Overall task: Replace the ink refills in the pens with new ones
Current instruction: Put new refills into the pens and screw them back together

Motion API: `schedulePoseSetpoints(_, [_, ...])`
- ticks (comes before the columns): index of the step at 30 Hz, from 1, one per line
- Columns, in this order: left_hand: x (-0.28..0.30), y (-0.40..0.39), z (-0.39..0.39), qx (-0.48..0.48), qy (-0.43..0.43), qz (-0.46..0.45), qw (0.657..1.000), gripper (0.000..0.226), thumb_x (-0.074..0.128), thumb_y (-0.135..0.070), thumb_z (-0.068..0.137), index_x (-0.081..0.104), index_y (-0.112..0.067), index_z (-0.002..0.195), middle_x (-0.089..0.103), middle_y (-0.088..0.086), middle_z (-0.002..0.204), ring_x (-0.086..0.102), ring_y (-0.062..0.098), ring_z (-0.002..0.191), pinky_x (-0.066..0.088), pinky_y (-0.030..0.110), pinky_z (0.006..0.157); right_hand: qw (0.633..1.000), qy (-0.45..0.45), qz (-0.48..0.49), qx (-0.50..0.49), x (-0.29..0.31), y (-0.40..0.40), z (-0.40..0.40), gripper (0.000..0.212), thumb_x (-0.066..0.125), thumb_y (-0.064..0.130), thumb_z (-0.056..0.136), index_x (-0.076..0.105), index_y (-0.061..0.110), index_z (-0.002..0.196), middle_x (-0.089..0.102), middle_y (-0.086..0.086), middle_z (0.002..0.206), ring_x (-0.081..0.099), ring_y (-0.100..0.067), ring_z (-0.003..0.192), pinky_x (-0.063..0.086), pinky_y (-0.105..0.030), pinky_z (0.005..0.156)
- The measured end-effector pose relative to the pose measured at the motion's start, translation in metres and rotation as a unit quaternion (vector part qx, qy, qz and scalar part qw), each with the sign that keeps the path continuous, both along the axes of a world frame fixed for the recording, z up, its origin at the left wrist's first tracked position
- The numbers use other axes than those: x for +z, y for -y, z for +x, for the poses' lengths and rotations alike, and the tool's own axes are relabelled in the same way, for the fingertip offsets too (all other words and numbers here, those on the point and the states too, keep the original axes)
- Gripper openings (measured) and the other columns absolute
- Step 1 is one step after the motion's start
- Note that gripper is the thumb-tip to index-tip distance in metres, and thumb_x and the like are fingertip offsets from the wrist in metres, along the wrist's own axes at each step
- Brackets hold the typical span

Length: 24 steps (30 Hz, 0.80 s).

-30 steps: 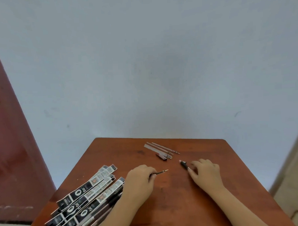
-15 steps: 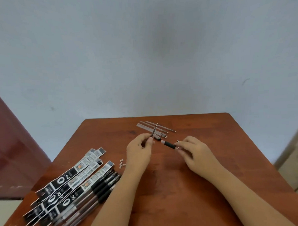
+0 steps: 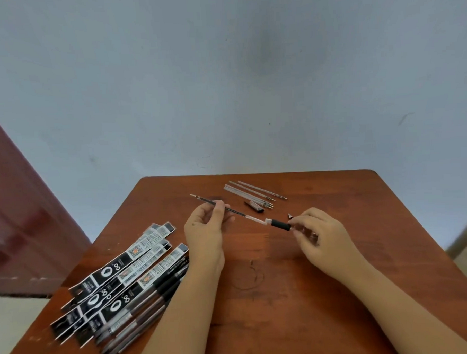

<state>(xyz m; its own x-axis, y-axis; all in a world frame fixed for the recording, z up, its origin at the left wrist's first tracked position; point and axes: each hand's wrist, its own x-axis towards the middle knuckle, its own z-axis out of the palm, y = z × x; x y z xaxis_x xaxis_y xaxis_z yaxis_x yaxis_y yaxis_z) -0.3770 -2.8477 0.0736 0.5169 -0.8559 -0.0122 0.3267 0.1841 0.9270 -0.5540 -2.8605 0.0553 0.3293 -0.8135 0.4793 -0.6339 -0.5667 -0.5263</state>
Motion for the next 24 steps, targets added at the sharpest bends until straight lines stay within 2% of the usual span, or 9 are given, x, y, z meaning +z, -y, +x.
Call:
schedulePoseSetpoints(2, [0.0, -0.0012, -0.0001, 0.002, -0.006, -0.007, 1.0, 0.016, 0.052, -0.005, 0.088, 0.058, -0.009, 0.073, 0.061, 0.004, 0.069, 0.06, 0.002, 0.05, 0.051, 0.012, 0.05, 1.0, 0.014, 0.003, -0.007, -0.001, -0.0001, -0.0007, 0.017, 0.062, -0.004, 0.076, 0.068, 0.003, 0.09, 0.052, 0.003, 0.08, 0.05, -0.002, 0.061, 0.037, 0.001, 0.064])
schedulePoseSetpoints(4, [-0.0001, -0.0017, -0.0008, 0.004, -0.008, -0.013, 1.0, 0.015, 0.051, -0.005, 0.088, 0.057, -0.008, 0.074, 0.061, 0.004, 0.069, 0.061, 0.001, 0.05, 0.051, 0.012, 0.05, 1.0, 0.027, 0.001, -0.009, -0.0014, -0.0004, -0.0012, 0.017, 0.063, -0.005, 0.075, 0.068, 0.004, 0.088, 0.053, 0.004, 0.079, 0.053, 0.003, 0.074, 0.037, 0.001, 0.063])
schedulePoseSetpoints(6, [-0.0006, -0.0017, -0.0017, 0.009, -0.006, -0.014, 1.0, 0.015, 0.051, -0.005, 0.088, 0.057, -0.008, 0.075, 0.061, 0.005, 0.069, 0.061, 0.002, 0.049, 0.052, 0.012, 0.051, 0.999, 0.032, -0.002, -0.006, -0.0011, -0.0008, -0.0014, 0.017, 0.063, -0.006, 0.075, 0.068, 0.004, 0.087, 0.053, 0.004, 0.077, 0.051, 0.008, 0.079, 0.038, 0.0, 0.063])
schedulePoseSetpoints(11, [0.0001, -0.0015, -0.0032, 0.02, -0.013, -0.021, 1.0, 0.016, 0.051, -0.004, 0.088, 0.057, -0.008, 0.074, 0.06, 0.005, 0.067, 0.06, 0.001, 0.048, 0.052, 0.011, 0.052, 0.999, 0.032, -0.012, 0.0, -0.0012, -0.0013, -0.0007, 0.018, 0.064, -0.008, 0.074, 0.069, 0.004, 0.087, 0.053, 0.005, 0.077, 0.052, -0.012, 0.07, 0.04, -0.001, 0.062])
schedulePoseSetpoints(17, [0.0008, -0.0023, -0.0041, 0.019, -0.017, -0.026, 0.999, 0.014, 0.051, -0.004, 0.088, 0.058, -0.008, 0.076, 0.06, 0.005, 0.068, 0.06, 0.001, 0.048, 0.052, 0.011, 0.053, 0.999, 0.034, -0.016, 0.007, -0.0018, -0.0021, -0.0013, 0.019, 0.064, -0.009, 0.073, 0.069, 0.003, 0.087, 0.054, 0.003, 0.078, 0.05, -0.01, 0.08, 0.041, -0.002, 0.063])
schedulePoseSetpoints(21, [0.0001, -0.0021, -0.0037, 0.012, -0.021, -0.024, 0.999, 0.015, 0.051, -0.003, 0.088, 0.058, -0.007, 0.076, 0.063, 0.0, 0.06, 0.061, 0.002, 0.049, 0.052, 0.011, 0.053, 0.999, 0.029, -0.021, -0.001, -0.0007, -0.0022, -0.0004, 0.019, 0.064, -0.008, 0.073, 0.068, 0.003, 0.087, 0.055, 0.002, 0.078, 0.052, -0.013, 0.062, 0.041, -0.004, 0.063])
schedulePoseSetpoints(24, [-0.0005, -0.0026, -0.0044, 0.007, -0.024, -0.019, 1.0, 0.016, 0.051, -0.002, 0.088, 0.058, -0.008, 0.074, 0.064, -0.005, 0.052, 0.061, 0.002, 0.05, 0.052, 0.011, 0.052, 0.999, 0.031, -0.027, -0.012, 0.0005, -0.003, -0.0009, 0.018, 0.064, -0.009, 0.073, 0.068, 0.002, 0.087, 0.056, 0.001, 0.078, 0.054, -0.013, 0.064, 0.042, -0.005, 0.064])
